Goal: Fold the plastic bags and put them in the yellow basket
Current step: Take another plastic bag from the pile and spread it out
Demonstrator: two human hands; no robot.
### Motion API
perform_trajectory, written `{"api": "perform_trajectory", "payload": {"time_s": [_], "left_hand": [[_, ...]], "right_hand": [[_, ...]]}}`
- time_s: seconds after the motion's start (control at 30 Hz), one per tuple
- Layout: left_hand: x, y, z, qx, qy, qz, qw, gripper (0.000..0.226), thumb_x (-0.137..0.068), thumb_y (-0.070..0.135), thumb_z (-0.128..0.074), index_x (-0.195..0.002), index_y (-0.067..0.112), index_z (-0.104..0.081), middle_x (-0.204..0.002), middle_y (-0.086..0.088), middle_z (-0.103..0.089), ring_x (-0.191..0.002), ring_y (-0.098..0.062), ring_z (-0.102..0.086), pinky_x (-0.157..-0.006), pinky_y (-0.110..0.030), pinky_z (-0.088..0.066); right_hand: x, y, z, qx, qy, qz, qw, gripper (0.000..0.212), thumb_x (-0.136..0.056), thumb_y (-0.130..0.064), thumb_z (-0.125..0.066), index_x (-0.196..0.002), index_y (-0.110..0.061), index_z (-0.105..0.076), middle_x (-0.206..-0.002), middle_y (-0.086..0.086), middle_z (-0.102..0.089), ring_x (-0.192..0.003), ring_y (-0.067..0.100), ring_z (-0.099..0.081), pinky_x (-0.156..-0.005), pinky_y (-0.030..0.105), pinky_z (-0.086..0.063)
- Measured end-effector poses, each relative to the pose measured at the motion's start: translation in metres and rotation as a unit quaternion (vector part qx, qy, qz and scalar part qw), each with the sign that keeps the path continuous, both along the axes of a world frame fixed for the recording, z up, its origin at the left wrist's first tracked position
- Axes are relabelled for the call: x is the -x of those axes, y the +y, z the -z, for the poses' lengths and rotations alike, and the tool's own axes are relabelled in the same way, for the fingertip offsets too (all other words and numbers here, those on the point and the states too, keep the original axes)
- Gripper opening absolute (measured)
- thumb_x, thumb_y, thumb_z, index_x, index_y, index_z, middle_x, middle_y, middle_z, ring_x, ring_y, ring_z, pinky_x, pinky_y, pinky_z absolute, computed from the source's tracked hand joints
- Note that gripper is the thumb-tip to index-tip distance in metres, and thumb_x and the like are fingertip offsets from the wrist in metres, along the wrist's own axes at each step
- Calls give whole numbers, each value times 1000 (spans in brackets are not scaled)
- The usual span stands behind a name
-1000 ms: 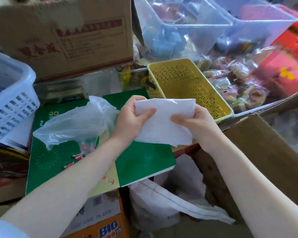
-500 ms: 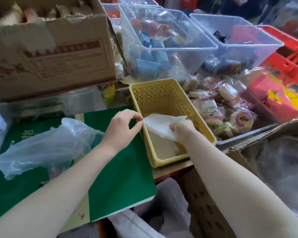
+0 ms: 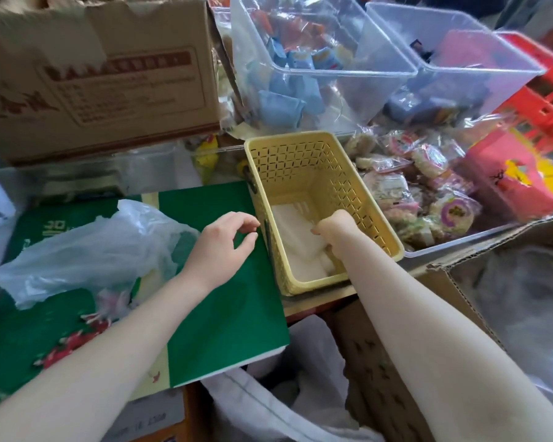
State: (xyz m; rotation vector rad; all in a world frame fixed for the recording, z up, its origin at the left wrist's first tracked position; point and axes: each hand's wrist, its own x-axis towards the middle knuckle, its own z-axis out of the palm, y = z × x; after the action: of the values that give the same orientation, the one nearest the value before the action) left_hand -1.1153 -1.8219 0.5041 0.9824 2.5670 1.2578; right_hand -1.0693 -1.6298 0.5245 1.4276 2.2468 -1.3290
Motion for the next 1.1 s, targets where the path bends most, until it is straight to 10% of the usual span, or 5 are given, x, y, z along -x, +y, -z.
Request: {"api": "perform_trajectory", "payload": {"time_s": [0.3, 0.7, 0.87, 0.97, 1.1], "left_hand": [[11, -68, -2, 57, 50, -60, 995, 18, -87, 8, -56, -103, 10, -62, -103, -4, -62, -94, -20, -55, -77, -22, -38], [74, -203, 54, 311, 58, -155, 936, 78, -86, 42, -57, -145, 8, -19, -143, -21, -36, -133, -34, -30, -110, -41, -22], [59, -223, 72, 262, 24, -68, 962, 21, -94, 30, -47, -83, 12, -47, -83, -8, -56, -83, -30, -56, -69, -37, -42], [40, -239, 69, 176, 46, -15, 983, 19, -91, 29, -53, -92, 10, -56, -83, -8, -62, -73, -29, -62, -60, -35, -49], [28, -259, 55, 94, 93, -13, 991, 43, -84, 45, -46, -100, 8, -63, -88, -8, -68, -71, -30, -65, -54, -35, -51]], "right_hand": [[0, -97, -53, -120, 335, -162, 920, 14, -92, -9, -53, -99, -11, -65, -89, -6, -62, -76, 3, -54, -68, 11, -43], [37, -212, 45, -104, 204, -222, 948, 18, -87, -6, -53, -98, -9, -66, -100, 3, -67, -92, 22, -61, -72, 21, -39], [34, -221, 55, -125, 204, -196, 951, 62, -82, -28, -69, -135, -13, -40, -138, 6, -42, -127, 20, -38, -97, 19, -28], [32, -237, 50, -63, 240, -277, 929, 90, -76, -35, -75, -147, -21, -21, -151, 0, -26, -138, 14, -22, -110, 28, -21], [29, -263, 53, -12, 203, -319, 926, 45, -81, -31, -71, -122, -22, -55, -107, -8, -56, -97, 8, -49, -81, 20, -37]]}}
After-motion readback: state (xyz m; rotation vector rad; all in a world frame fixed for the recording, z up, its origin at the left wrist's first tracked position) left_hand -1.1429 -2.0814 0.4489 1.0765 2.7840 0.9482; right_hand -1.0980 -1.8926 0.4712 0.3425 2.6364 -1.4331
